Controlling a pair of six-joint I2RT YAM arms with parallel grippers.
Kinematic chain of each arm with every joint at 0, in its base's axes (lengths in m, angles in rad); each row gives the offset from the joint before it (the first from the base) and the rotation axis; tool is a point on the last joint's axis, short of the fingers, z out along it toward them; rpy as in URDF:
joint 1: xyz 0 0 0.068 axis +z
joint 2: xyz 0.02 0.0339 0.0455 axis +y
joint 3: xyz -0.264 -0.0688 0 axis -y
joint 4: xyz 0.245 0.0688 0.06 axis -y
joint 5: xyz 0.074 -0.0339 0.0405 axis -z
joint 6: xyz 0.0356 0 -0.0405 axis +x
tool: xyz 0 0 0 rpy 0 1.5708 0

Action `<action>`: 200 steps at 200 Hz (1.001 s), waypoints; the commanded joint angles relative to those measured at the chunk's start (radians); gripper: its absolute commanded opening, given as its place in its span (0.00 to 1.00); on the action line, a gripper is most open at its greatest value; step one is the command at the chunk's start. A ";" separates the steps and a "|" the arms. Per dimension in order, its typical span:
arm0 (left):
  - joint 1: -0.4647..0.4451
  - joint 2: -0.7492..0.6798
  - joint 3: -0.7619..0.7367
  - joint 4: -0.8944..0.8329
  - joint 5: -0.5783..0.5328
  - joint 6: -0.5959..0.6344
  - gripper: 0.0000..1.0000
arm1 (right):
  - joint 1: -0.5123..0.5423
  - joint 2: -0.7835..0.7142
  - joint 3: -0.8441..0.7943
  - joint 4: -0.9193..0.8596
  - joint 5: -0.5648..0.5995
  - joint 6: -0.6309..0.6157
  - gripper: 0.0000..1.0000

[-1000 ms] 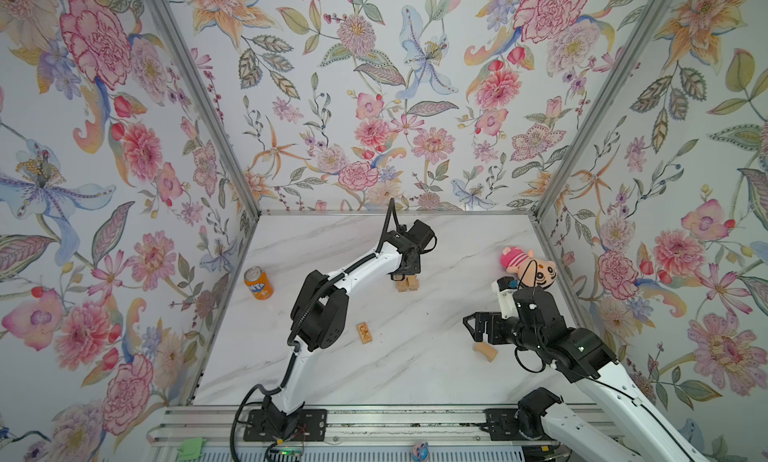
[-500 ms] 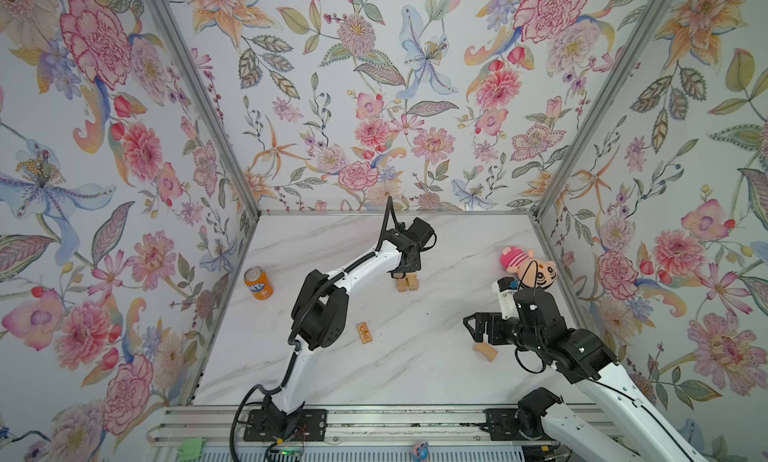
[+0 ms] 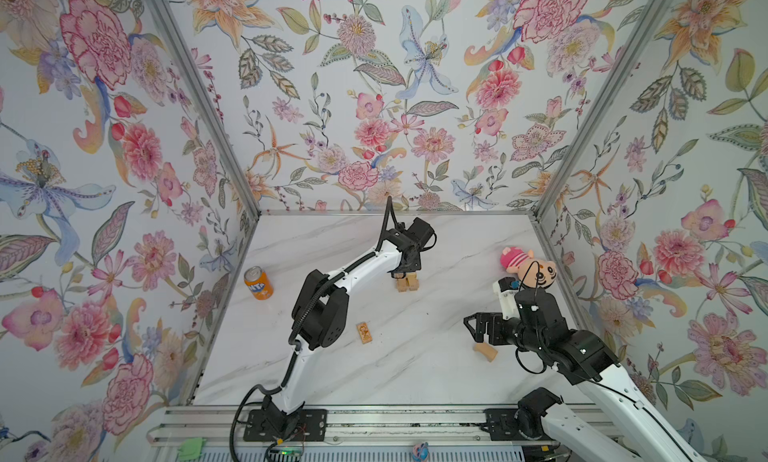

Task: Build the wood block tower
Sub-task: 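Lower the held block against the side of the structure with the left gripper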

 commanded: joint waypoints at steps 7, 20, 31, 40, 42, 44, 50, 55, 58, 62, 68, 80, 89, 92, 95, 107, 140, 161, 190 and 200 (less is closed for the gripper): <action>0.010 0.026 0.000 -0.002 0.007 -0.007 0.24 | -0.006 -0.011 -0.013 0.015 0.012 -0.003 0.99; 0.012 0.030 0.000 -0.002 0.007 -0.005 0.25 | -0.007 -0.010 -0.013 0.015 0.012 -0.004 0.99; 0.011 0.031 -0.004 0.000 0.007 -0.005 0.25 | -0.006 -0.007 -0.013 0.015 0.012 -0.004 0.99; 0.011 0.032 -0.007 0.005 0.008 -0.004 0.25 | -0.007 -0.005 -0.014 0.016 0.011 -0.005 0.99; 0.011 0.032 -0.008 0.006 0.008 -0.005 0.25 | -0.007 -0.005 -0.014 0.015 0.011 -0.004 0.99; 0.011 0.032 -0.010 0.007 0.008 -0.005 0.25 | -0.006 -0.002 -0.014 0.014 0.011 -0.004 0.99; 0.011 0.032 -0.013 0.009 0.010 -0.005 0.25 | -0.007 -0.001 -0.014 0.016 0.010 -0.004 0.99; 0.011 0.032 -0.016 0.011 0.010 -0.005 0.25 | -0.007 0.000 -0.013 0.015 0.010 -0.005 0.99; 0.011 0.031 -0.018 0.013 0.009 -0.005 0.25 | -0.007 0.002 -0.013 0.015 0.008 -0.006 0.99; 0.011 0.031 -0.020 0.016 0.010 -0.005 0.25 | -0.006 0.004 -0.012 0.016 0.006 -0.007 0.99; 0.011 0.032 -0.023 0.017 0.012 -0.005 0.25 | -0.007 0.007 -0.013 0.015 0.005 -0.007 0.99; 0.011 0.032 -0.027 0.021 0.015 -0.005 0.25 | -0.007 0.011 -0.012 0.016 0.004 -0.008 0.99; 0.011 0.031 -0.030 0.021 0.013 -0.005 0.25 | -0.006 0.012 -0.011 0.016 0.006 -0.008 0.99; 0.013 0.031 -0.031 0.022 0.013 -0.005 0.25 | -0.007 0.012 -0.011 0.017 0.007 -0.008 0.99; 0.013 0.030 -0.032 0.022 0.013 -0.005 0.25 | -0.006 0.012 -0.010 0.017 0.007 -0.007 0.99; 0.013 0.028 -0.037 0.024 0.012 -0.005 0.25 | -0.007 0.016 -0.012 0.019 0.007 -0.008 0.99; 0.013 0.027 -0.044 0.027 0.014 -0.005 0.26 | -0.006 0.031 -0.015 0.031 0.002 -0.011 0.99; 0.013 0.029 -0.048 0.030 0.020 -0.005 0.26 | -0.007 0.041 -0.012 0.037 0.001 -0.014 0.99; 0.013 0.027 -0.052 0.030 0.019 -0.008 0.26 | -0.007 0.037 -0.011 0.036 0.003 -0.017 0.99; 0.013 0.027 -0.052 0.030 0.020 -0.009 0.27 | -0.006 0.035 -0.012 0.035 0.004 -0.017 0.99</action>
